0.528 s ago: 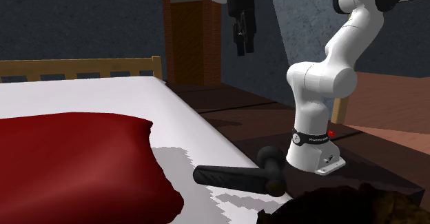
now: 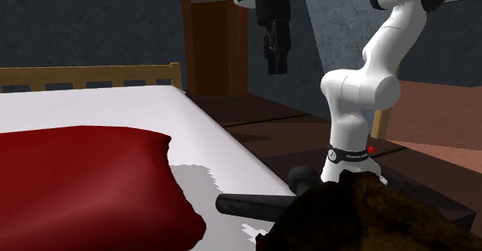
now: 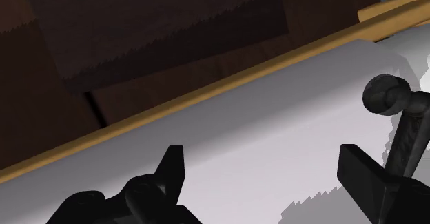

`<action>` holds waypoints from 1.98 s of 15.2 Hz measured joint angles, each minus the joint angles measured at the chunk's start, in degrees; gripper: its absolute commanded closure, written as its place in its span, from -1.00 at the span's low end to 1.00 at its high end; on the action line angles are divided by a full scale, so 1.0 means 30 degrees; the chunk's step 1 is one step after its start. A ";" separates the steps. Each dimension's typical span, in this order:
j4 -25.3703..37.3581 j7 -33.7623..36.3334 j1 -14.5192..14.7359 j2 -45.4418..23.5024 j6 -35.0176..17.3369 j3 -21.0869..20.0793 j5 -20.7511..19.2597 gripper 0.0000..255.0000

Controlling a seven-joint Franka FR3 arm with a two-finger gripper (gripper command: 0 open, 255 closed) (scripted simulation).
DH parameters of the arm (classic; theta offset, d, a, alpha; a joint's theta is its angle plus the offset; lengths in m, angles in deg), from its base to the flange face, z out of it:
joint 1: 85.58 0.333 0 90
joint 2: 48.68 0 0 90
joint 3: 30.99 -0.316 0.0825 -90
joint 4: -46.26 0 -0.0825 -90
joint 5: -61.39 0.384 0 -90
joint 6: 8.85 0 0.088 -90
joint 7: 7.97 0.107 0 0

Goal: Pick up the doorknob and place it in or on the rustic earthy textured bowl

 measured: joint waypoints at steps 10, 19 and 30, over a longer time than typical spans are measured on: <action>0.0951 0.5307 0.0521 -0.4665 -0.4662 -0.4483 0.1143 -1.00; 0.4108 1.0879 0.0382 -1.0781 -0.7876 -0.7869 -0.0966 -1.00; 0.4145 1.2693 0.0519 -1.3330 -1.0163 -0.8510 -0.2421 -1.00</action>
